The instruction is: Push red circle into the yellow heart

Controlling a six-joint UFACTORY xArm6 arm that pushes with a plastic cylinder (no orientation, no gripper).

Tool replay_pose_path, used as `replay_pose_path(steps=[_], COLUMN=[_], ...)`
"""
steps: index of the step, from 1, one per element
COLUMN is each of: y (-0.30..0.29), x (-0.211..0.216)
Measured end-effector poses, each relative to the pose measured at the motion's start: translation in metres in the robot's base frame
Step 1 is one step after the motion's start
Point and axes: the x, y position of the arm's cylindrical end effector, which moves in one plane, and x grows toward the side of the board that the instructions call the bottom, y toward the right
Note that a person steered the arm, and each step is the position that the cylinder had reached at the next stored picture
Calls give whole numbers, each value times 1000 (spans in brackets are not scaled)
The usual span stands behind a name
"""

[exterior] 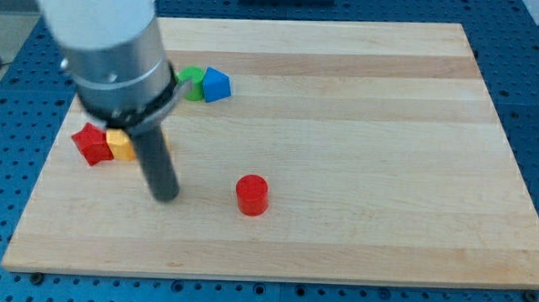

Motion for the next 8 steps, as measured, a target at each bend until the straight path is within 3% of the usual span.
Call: replay_pose_path(steps=[1,2,8], y=[65,149,60], x=[36,34,-43])
